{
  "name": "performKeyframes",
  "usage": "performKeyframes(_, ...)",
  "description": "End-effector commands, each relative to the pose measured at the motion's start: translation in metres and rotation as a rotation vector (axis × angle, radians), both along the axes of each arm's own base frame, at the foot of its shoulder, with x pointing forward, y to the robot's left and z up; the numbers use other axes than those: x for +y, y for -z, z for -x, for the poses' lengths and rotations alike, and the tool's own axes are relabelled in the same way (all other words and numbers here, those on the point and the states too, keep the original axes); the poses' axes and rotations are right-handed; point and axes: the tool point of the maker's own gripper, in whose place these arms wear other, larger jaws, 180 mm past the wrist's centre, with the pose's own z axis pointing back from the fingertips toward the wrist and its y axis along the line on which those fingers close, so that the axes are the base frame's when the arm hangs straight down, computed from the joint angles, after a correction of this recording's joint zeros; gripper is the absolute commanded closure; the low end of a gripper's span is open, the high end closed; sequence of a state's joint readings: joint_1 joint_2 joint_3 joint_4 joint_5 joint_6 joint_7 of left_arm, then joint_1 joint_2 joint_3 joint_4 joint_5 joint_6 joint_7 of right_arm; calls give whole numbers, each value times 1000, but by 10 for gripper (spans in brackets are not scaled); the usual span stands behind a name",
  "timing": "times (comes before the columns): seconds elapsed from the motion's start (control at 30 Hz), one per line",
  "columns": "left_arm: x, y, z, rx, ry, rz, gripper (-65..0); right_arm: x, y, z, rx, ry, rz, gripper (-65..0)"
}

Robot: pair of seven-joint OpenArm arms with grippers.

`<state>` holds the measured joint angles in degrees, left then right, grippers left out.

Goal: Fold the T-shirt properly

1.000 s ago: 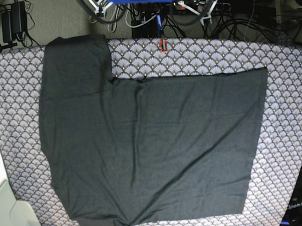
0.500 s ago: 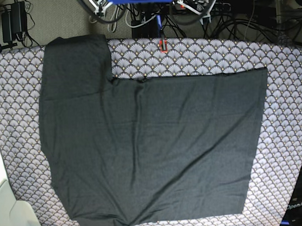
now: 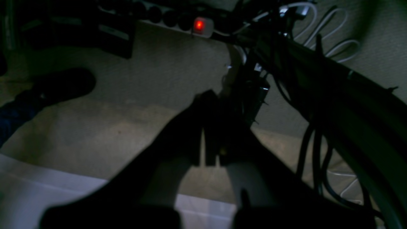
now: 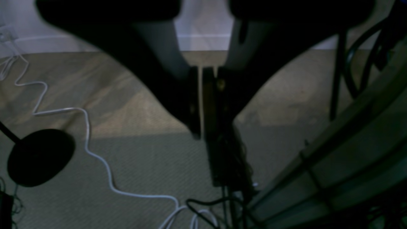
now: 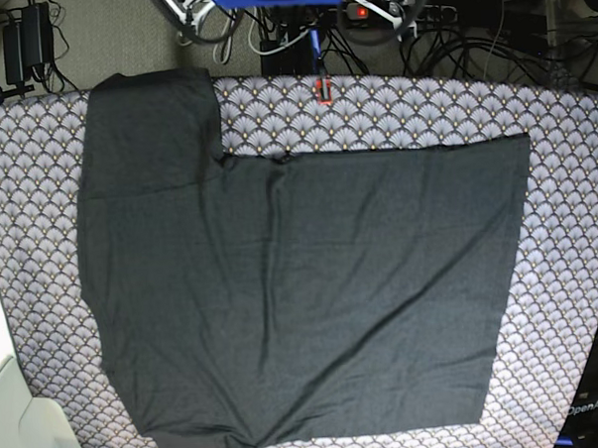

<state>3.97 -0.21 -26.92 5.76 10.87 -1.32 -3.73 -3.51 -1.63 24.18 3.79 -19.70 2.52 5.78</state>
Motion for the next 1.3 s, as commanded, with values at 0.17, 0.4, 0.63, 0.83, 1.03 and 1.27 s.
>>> performKeyframes(0.17,1,0,6,7,9,0,-4,-2,0,15,74,-2,-1,0)
performKeyframes(0.4,8,-1,20,21,10,-13,-3,-11,-1,23,65,-3,23,0)
performKeyframes(0.63,27,-7,24,-22,20,-64,-3,-39,-12,28,-15,-9,108,0)
performKeyframes(0.83,49,-21,33,-77,41,-126,-3,-29,-18,40,-34,-26,18,0)
performKeyframes(1.03,29,-31,42,-108,219,-97,-3,-28,-21,53,-44,-28,-2,0)
performKeyframes(1.27,19,-42,46,-138,270,-88,-3,-31,-27,59,-115,-21,15,0)
